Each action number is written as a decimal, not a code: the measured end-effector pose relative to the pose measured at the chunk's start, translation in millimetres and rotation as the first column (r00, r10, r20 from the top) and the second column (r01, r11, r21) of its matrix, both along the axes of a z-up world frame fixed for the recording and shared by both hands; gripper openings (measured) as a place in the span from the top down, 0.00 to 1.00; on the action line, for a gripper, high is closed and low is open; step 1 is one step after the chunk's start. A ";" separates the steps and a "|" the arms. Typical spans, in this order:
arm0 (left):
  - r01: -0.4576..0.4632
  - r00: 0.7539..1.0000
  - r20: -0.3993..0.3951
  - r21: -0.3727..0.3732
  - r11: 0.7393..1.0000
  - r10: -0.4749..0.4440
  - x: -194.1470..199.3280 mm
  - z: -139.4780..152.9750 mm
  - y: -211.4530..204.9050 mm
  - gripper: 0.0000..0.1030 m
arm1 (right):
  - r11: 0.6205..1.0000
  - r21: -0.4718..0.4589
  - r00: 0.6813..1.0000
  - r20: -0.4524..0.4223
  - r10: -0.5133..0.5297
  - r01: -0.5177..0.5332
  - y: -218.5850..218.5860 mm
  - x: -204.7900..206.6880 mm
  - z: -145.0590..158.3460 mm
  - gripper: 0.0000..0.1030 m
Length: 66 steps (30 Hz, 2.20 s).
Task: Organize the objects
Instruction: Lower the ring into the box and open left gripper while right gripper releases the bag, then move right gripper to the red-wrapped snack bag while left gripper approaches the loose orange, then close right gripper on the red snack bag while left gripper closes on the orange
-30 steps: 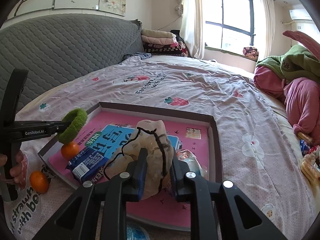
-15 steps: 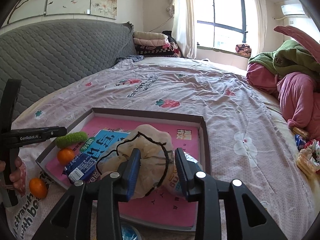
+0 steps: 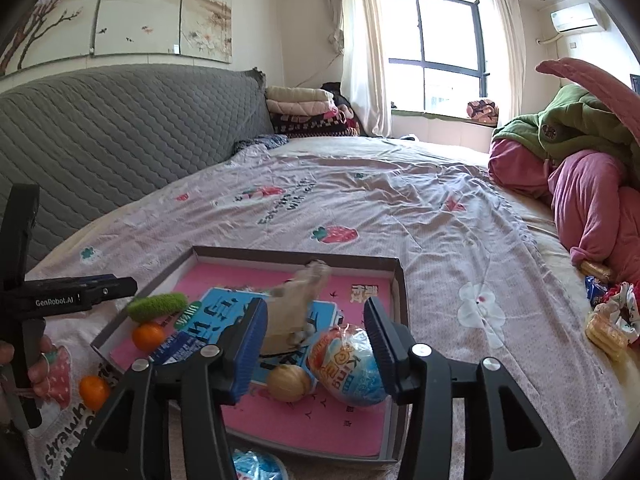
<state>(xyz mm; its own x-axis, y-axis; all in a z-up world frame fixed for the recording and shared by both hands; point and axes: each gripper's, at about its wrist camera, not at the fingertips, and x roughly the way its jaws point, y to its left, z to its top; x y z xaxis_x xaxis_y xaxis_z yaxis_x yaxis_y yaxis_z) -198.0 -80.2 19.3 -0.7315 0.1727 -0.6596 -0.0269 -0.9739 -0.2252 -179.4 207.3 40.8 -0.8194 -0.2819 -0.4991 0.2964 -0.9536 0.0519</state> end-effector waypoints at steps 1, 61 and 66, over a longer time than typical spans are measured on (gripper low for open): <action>0.000 1.000 -0.002 -0.001 1.000 0.000 2.4 0.8 0.1 0.38 | 1.000 -0.007 1.000 -0.002 0.003 -0.003 0.6 1.6 1.3 0.47; 0.046 0.992 0.121 -0.135 0.990 -0.029 90.6 -51.0 28.1 0.29 | 0.998 -0.060 0.968 0.248 0.022 -0.008 -3.9 63.7 -53.6 0.35; 0.039 0.993 0.119 -0.127 0.991 -0.023 89.1 -53.8 27.0 0.29 | 0.997 -0.077 0.959 0.279 0.039 -0.018 -3.8 59.7 -60.3 0.35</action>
